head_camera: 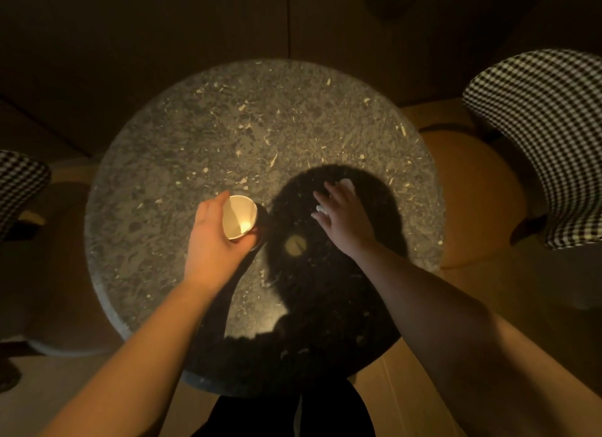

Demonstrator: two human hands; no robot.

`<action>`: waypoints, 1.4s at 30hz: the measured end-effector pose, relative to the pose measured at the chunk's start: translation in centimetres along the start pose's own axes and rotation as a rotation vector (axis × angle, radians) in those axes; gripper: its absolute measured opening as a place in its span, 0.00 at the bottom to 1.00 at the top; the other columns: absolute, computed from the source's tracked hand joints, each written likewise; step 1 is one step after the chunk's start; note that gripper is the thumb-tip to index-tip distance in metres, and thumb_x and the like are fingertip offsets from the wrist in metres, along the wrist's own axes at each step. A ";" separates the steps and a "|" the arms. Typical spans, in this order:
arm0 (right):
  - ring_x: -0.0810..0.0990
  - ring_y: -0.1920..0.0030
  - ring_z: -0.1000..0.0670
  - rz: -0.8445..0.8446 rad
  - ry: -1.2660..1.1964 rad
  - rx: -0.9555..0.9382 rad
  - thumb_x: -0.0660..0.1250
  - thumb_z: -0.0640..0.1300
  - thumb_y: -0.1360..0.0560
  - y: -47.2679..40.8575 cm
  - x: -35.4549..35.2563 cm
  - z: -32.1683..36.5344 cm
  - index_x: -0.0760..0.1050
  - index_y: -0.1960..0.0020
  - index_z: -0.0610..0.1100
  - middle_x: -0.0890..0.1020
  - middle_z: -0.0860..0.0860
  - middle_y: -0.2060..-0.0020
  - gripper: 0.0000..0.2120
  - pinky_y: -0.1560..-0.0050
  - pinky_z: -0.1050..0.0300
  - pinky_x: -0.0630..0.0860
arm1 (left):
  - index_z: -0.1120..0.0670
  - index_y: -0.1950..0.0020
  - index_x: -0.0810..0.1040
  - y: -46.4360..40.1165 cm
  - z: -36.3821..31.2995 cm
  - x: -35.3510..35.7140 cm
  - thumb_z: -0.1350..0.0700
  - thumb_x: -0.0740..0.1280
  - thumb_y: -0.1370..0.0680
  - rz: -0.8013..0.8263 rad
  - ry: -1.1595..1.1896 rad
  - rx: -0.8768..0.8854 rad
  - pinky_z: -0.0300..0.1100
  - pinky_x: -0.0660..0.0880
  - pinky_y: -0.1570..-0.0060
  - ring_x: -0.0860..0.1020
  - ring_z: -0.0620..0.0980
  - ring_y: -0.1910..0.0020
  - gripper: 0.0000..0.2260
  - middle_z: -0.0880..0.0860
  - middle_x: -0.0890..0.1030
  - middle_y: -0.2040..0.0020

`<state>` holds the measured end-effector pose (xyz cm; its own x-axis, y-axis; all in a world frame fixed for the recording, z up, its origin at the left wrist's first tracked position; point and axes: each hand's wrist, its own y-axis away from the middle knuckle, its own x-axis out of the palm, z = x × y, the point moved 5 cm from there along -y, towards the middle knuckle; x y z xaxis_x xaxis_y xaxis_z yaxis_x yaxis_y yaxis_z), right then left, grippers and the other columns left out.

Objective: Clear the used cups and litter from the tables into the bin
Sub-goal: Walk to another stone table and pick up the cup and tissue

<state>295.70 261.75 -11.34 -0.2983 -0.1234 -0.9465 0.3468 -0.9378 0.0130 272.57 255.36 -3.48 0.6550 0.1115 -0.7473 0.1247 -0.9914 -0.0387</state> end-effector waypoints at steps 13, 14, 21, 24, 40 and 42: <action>0.45 0.23 0.40 -0.086 -0.006 0.250 0.57 0.74 0.32 1.7 -0.1 -2.4 0.47 0.22 0.51 0.48 0.41 0.23 0.47 0.26 0.36 0.45 | 0.59 0.29 0.66 -0.1 0.0 0.3 0.54 0.77 0.33 0.004 -0.024 0.034 0.30 0.57 0.41 0.69 0.53 0.38 0.36 0.59 0.73 0.39; 0.45 0.24 0.39 -0.063 -0.028 0.294 0.57 0.74 0.31 1.7 0.2 -2.5 0.48 0.23 0.49 0.49 0.40 0.23 0.47 0.26 0.37 0.46 | 0.59 0.29 0.66 -0.1 0.1 0.3 0.53 0.77 0.33 0.006 -0.025 0.036 0.31 0.58 0.40 0.69 0.53 0.38 0.36 0.59 0.73 0.39; 0.59 0.26 0.40 -0.100 -0.036 0.095 0.63 0.54 0.23 -0.3 0.8 1.5 0.65 0.29 0.40 0.65 0.40 0.28 0.28 0.26 0.43 0.56 | 0.58 0.29 0.67 0.0 0.2 0.0 0.51 0.77 0.32 0.015 -0.026 0.026 0.33 0.60 0.40 0.70 0.51 0.38 0.35 0.57 0.73 0.38; 0.66 0.30 0.41 -0.099 -0.077 0.003 0.65 0.41 0.24 -0.5 1.0 3.2 0.69 0.31 0.39 0.70 0.40 0.32 0.22 0.30 0.47 0.65 | 0.58 0.29 0.66 0.1 0.6 -0.4 0.52 0.77 0.32 0.013 -0.030 0.016 0.33 0.59 0.40 0.70 0.52 0.38 0.36 0.57 0.72 0.37; 0.76 0.44 0.47 -0.152 -0.311 -0.159 0.66 0.44 0.24 1.4 -3.6 14.6 0.73 0.38 0.43 0.78 0.46 0.46 0.15 0.46 0.53 0.76 | 0.56 0.29 0.66 5.9 5.2 -8.0 0.48 0.74 0.31 -0.130 -0.007 -0.097 0.37 0.62 0.40 0.69 0.51 0.37 0.34 0.56 0.70 0.35; 0.77 0.46 0.45 -0.134 -0.314 -0.235 0.65 0.45 0.23 1.7 -3.9 16.9 0.75 0.41 0.41 0.79 0.44 0.48 0.13 0.47 0.50 0.76 | 0.53 0.28 0.65 7.8 6.3 -9.4 0.46 0.74 0.30 -0.195 -0.004 -0.159 0.38 0.62 0.40 0.68 0.50 0.37 0.34 0.54 0.70 0.34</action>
<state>282.42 255.15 -2.21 -0.5985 -0.1320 -0.7902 0.4690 -0.8574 -0.2119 262.66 246.10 -0.90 0.6041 0.2995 -0.7385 0.3645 -0.9279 -0.0781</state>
